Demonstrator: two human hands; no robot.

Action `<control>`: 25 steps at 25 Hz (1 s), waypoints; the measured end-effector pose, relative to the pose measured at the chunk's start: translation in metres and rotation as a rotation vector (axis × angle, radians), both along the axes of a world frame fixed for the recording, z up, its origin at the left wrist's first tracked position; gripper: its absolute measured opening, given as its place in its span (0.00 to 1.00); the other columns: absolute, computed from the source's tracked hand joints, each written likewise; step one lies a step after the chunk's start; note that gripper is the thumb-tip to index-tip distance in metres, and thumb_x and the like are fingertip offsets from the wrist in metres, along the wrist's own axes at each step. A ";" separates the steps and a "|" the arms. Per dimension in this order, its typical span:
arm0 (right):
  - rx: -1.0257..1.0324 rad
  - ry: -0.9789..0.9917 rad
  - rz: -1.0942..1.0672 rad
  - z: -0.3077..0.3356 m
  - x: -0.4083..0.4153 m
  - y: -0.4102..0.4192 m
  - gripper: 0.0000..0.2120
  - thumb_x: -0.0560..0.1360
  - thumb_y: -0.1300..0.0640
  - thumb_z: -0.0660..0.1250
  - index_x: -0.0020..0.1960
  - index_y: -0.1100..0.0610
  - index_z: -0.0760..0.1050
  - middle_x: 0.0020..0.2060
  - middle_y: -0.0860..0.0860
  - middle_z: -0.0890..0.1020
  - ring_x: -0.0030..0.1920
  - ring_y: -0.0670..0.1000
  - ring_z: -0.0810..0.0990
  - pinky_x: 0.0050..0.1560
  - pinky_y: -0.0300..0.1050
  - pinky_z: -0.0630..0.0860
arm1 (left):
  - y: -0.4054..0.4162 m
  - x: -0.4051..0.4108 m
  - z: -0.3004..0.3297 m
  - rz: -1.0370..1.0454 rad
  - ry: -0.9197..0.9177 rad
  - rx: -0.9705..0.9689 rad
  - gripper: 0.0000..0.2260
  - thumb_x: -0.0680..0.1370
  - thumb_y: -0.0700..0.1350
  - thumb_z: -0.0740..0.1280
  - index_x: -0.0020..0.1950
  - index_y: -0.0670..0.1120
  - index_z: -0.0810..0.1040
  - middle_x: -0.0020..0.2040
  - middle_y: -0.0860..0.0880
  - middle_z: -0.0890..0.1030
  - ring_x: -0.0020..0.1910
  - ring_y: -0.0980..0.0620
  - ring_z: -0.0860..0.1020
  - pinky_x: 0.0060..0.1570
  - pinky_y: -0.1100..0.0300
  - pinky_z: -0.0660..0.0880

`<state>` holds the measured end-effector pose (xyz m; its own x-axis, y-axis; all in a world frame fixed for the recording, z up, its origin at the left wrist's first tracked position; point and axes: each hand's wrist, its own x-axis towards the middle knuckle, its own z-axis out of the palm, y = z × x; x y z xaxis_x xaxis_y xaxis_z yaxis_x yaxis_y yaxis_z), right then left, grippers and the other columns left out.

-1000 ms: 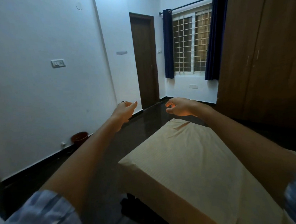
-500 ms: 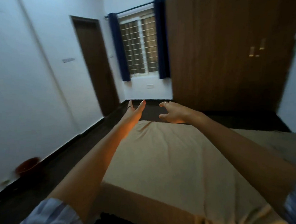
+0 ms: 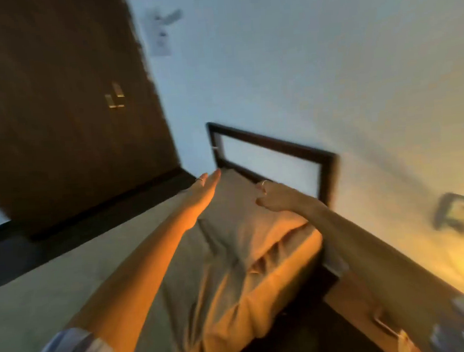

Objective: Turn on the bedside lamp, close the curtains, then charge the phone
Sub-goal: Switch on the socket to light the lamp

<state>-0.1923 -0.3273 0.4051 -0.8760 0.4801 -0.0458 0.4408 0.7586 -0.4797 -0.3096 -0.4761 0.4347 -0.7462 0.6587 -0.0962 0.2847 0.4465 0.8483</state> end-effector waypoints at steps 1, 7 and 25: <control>-0.026 -0.015 -0.071 -0.010 0.025 0.028 0.22 0.76 0.55 0.61 0.68 0.63 0.67 0.67 0.61 0.72 0.66 0.59 0.72 0.65 0.46 0.68 | 0.041 0.017 -0.009 -0.067 -0.014 -0.005 0.29 0.78 0.62 0.54 0.72 0.44 0.65 0.73 0.43 0.67 0.72 0.41 0.64 0.72 0.45 0.59; -0.220 -0.045 -0.454 -0.085 0.156 0.157 0.23 0.78 0.52 0.60 0.70 0.59 0.64 0.67 0.58 0.73 0.64 0.58 0.73 0.60 0.44 0.69 | 0.243 0.127 -0.088 -0.403 -0.207 -0.117 0.26 0.77 0.63 0.54 0.62 0.45 0.74 0.64 0.45 0.75 0.64 0.43 0.73 0.61 0.51 0.67; -1.354 1.181 -1.413 -0.168 0.243 0.348 0.18 0.72 0.68 0.60 0.60 0.58 0.67 0.63 0.60 0.71 0.64 0.59 0.69 0.68 0.57 0.66 | 0.430 0.187 -0.204 -0.542 -0.250 -0.334 0.31 0.76 0.65 0.52 0.72 0.47 0.65 0.72 0.47 0.69 0.70 0.44 0.68 0.69 0.45 0.65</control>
